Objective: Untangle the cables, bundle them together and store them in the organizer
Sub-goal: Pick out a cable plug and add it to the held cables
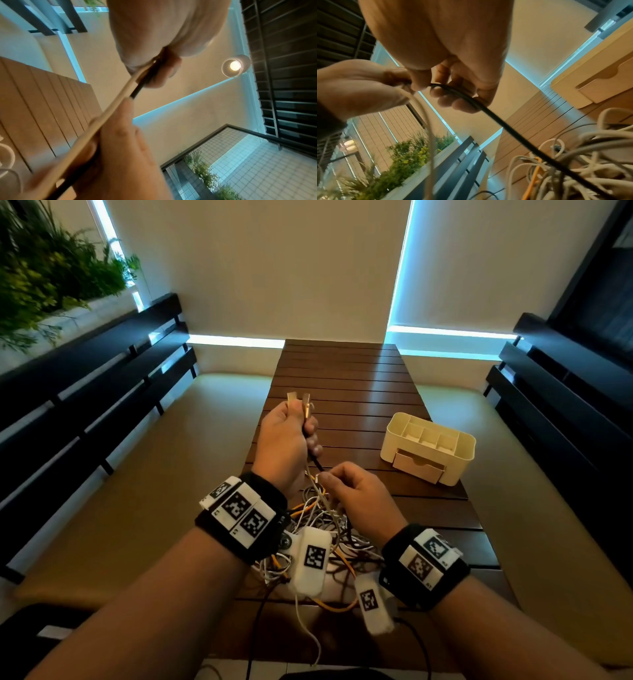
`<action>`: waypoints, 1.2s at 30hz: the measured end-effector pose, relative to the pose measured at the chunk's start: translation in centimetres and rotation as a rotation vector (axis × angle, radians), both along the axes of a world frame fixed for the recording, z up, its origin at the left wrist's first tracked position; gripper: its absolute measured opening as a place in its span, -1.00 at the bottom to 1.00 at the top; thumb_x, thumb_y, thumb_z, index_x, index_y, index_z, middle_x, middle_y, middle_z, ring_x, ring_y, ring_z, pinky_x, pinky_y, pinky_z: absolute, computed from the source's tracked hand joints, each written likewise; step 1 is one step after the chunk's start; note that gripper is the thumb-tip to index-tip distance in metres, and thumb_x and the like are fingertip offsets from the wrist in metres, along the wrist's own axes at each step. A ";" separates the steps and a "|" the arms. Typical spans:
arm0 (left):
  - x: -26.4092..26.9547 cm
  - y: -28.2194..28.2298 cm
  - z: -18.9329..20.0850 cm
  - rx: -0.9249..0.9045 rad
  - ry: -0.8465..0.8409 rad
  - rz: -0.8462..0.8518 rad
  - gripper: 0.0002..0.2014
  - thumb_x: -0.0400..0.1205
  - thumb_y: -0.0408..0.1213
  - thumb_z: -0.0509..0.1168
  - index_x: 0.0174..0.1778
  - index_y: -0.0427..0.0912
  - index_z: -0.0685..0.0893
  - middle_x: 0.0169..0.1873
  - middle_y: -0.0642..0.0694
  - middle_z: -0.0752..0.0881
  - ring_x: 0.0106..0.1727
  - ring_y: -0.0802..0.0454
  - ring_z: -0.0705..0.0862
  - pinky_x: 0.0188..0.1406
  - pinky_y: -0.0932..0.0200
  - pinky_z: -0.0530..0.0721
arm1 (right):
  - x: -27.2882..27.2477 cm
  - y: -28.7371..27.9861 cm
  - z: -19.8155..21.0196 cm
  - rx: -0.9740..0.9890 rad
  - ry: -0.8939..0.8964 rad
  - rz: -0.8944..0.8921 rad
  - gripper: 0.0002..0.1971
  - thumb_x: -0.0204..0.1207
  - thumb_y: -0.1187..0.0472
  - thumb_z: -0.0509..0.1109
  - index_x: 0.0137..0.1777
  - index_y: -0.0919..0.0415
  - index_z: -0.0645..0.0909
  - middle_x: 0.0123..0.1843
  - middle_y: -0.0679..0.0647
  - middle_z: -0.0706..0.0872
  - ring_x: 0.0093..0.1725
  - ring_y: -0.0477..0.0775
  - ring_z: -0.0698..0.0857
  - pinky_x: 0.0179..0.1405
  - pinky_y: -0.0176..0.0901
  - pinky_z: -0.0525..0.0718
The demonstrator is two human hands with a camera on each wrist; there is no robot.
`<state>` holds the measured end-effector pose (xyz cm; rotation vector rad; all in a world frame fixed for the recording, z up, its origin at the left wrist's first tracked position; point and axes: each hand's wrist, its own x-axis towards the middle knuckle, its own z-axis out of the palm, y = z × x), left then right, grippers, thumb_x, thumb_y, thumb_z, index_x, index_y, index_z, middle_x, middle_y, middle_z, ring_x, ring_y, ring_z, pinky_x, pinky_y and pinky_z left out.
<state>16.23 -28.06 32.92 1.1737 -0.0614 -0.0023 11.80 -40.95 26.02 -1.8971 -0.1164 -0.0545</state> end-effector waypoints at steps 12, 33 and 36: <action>0.1 2.8 -2.3 0.543 -0.197 -0.213 -0.91 0.69 -0.30 0.35 0.04 -0.23 0.66 -0.51 0.19 0.51 -0.53 0.26 0.43 -0.45 0.23 0.44 | 0.1 -2.8 0.3 0.114 0.033 -0.033 -0.86 0.67 0.19 0.36 -0.15 0.07 0.63 -0.47 -0.22 0.56 -0.45 -0.19 0.48 -0.33 -0.22 0.51; 0.2 5.8 0.6 0.929 -0.142 -0.167 -0.81 0.71 -0.23 0.33 -0.12 -0.29 0.63 -0.50 0.00 0.41 -0.48 0.07 0.36 -0.39 0.09 0.44 | 1.4 -5.2 3.0 -0.165 -0.142 -0.169 -0.83 0.64 0.02 0.38 -0.15 0.00 0.72 -0.24 -0.04 0.74 -0.19 0.03 0.67 -0.15 -0.04 0.63; 0.7 5.6 0.2 0.927 -0.198 0.000 -0.84 0.68 -0.25 0.37 -0.19 -0.21 0.64 -0.46 0.00 0.49 -0.44 0.07 0.42 -0.32 0.09 0.48 | 1.9 -5.7 3.6 -0.456 -0.162 -0.098 -0.86 0.62 -0.04 0.39 -0.16 -0.14 0.71 -0.21 -0.14 0.74 -0.14 -0.09 0.69 -0.07 0.01 0.72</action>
